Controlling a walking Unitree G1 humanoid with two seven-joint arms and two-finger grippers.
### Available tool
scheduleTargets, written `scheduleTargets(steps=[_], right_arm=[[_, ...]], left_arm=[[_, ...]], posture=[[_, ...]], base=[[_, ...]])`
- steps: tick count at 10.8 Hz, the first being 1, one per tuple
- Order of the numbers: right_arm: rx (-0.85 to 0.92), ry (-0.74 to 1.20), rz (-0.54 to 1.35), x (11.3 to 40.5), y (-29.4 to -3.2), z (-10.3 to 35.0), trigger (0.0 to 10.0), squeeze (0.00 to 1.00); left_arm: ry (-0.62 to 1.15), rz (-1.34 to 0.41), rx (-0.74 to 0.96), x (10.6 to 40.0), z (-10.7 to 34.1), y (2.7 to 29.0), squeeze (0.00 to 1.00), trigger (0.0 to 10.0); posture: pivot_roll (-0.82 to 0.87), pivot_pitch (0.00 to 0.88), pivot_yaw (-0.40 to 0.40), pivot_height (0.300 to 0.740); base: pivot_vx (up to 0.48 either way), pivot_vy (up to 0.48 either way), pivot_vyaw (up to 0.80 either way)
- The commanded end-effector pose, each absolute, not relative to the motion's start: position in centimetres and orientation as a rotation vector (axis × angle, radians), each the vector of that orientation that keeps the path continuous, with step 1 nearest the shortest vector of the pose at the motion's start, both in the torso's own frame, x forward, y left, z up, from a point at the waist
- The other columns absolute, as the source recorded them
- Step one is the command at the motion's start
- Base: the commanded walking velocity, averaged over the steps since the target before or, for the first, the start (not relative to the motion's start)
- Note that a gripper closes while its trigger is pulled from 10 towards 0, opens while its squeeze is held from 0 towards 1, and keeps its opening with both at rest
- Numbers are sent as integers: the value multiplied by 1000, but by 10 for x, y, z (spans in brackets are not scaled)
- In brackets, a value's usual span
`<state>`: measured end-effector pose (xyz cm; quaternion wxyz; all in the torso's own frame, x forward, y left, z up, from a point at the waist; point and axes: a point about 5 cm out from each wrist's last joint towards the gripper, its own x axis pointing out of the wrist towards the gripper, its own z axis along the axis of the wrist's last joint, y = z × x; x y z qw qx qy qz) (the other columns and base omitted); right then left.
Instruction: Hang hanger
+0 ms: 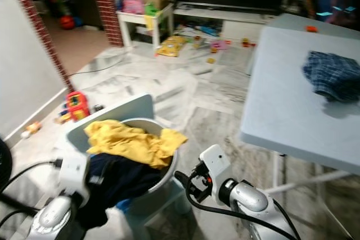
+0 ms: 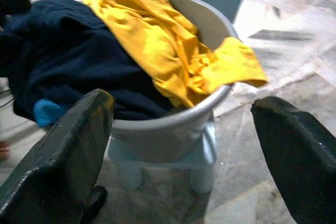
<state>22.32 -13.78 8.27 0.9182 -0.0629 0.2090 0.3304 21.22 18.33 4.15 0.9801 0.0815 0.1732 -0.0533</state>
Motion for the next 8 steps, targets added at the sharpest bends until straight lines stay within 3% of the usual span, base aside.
scheduleTargets(steps=[1,4,8], right_arm=[[-140,418,694,225,-137,85,10000,0],[-154,423,696,226,-138,83,10000,0],[-167,431,712,228,-138,84,10000,0]], left_arm=[[330,-128,197,212,48,182,0,10000],[423,-148,255,190,34,191,0,10000],[468,-325,364,198,30,199,0,10000]], posture=[[-191,35,22,740],[-180,38,15,740],[-180,41,1,740]], base=[[0,0,0],[0,0,0],[0,0,0]])
